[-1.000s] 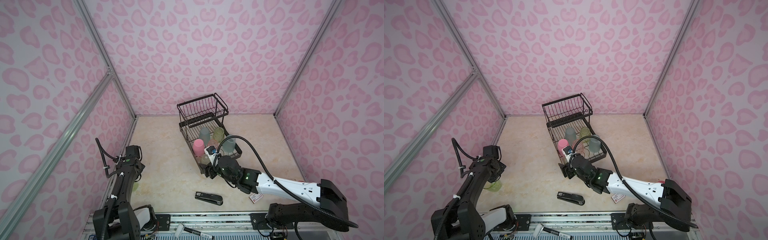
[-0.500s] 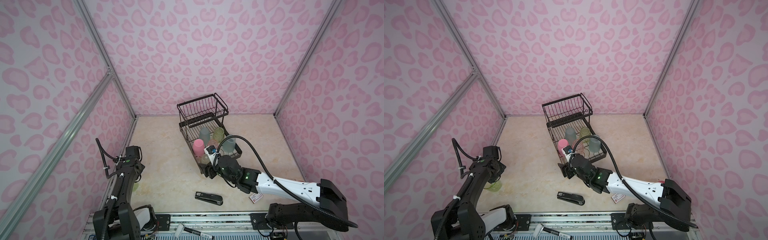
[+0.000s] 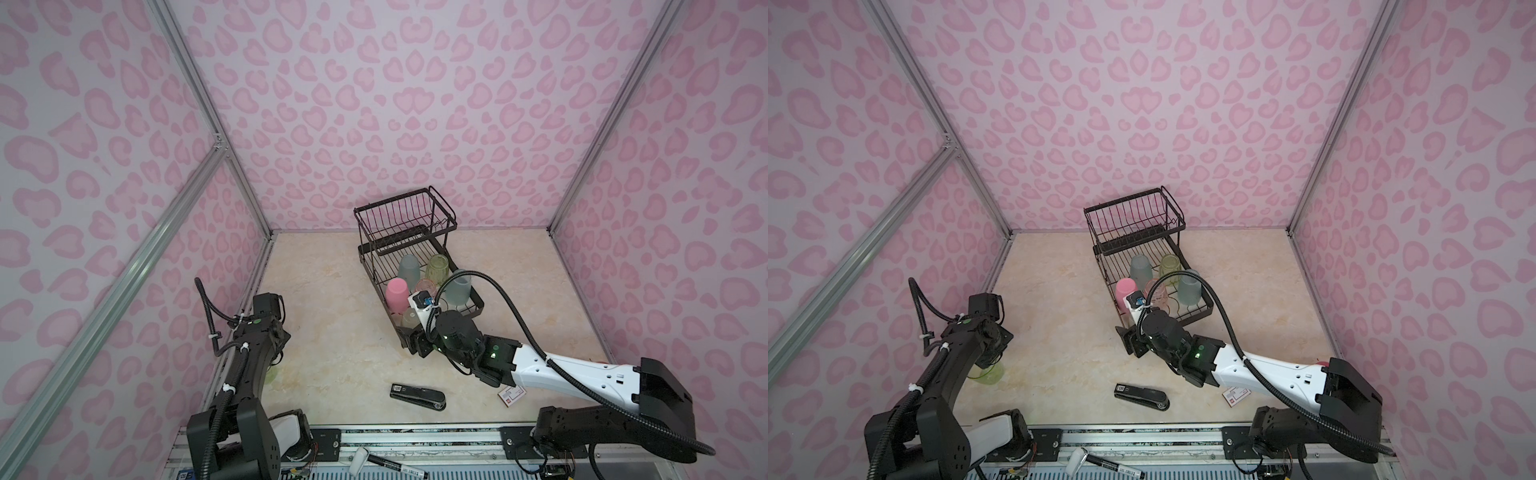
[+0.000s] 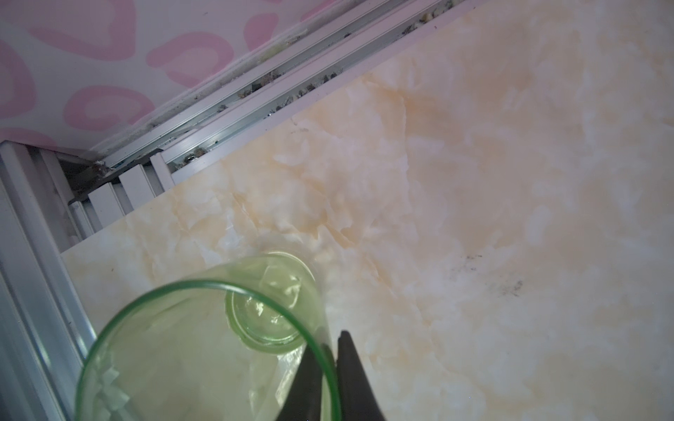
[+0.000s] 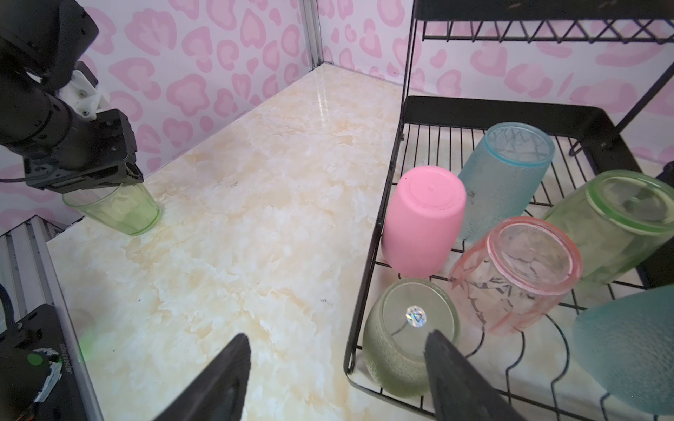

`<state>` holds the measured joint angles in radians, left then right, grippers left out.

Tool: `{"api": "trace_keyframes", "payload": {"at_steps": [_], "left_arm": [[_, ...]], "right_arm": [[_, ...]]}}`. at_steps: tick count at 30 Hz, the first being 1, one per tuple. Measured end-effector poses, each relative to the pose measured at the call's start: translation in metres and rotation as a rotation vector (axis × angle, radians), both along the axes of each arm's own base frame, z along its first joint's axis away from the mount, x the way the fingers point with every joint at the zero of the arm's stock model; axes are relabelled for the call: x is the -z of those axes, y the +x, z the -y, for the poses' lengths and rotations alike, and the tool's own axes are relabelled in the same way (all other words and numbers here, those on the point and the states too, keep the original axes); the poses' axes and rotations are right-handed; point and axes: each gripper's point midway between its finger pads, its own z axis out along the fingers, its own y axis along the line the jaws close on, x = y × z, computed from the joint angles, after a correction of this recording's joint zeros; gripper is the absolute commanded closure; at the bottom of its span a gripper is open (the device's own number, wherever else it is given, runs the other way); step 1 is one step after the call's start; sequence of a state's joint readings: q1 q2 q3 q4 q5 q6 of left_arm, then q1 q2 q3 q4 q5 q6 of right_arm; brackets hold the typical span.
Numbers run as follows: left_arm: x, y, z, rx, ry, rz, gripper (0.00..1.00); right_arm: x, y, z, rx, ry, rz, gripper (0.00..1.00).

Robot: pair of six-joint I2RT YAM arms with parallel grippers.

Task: Load cups into a dish rack
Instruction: Pick up the cup from the bottom-left of the table.

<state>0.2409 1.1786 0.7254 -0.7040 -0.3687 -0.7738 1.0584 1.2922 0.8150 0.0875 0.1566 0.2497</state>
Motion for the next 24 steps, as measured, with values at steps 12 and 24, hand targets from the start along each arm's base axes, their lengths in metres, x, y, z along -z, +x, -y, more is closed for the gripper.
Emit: {"api": "trace_keyframes", "payload": {"at_steps": [12, 24], "left_arm": [[-0.021, 0.014, 0.022, 0.071, -0.101, 0.14, 0.97], [-0.084, 0.043, 0.119, 0.414, -0.383, 0.482, 0.97]], "right_arm": [[-0.007, 0.009, 0.012, 0.045, 0.039, -0.011, 0.25], [-0.025, 0.027, 0.042, 0.182, 0.174, -0.137, 0.28]]}}
